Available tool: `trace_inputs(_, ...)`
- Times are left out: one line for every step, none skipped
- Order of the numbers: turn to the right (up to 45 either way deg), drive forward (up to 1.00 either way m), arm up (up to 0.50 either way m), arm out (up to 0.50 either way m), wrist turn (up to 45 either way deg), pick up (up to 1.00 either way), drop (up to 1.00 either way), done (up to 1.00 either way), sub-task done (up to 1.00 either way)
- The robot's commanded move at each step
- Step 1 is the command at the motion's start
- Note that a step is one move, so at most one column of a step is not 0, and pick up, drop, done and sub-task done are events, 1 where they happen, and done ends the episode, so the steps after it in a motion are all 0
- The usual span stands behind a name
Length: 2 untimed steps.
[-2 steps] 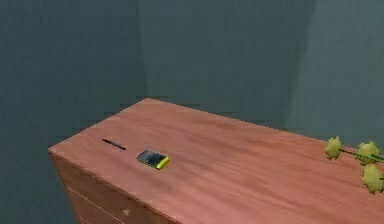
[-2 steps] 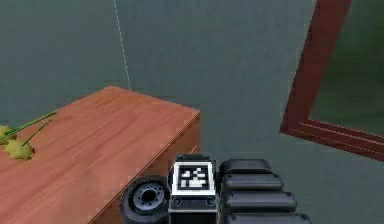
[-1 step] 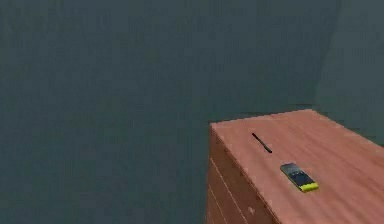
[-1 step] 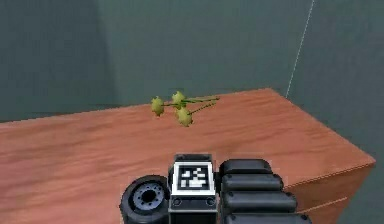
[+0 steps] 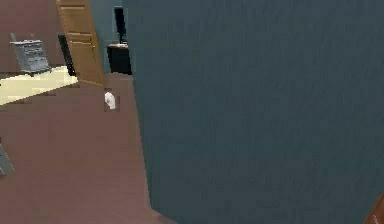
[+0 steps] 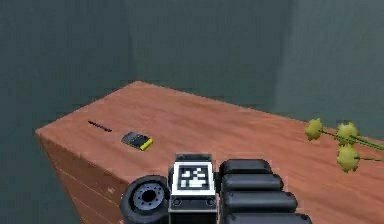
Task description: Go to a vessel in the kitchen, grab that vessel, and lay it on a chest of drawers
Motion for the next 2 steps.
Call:
trace_inputs(-24.0,0.00,0.00,0.00,0.0,0.00,0.00,0.00,0.00)
trace_inputs(45.0,0.00,0.00,0.00,0.0,0.00,0.00,0.00,0.00)
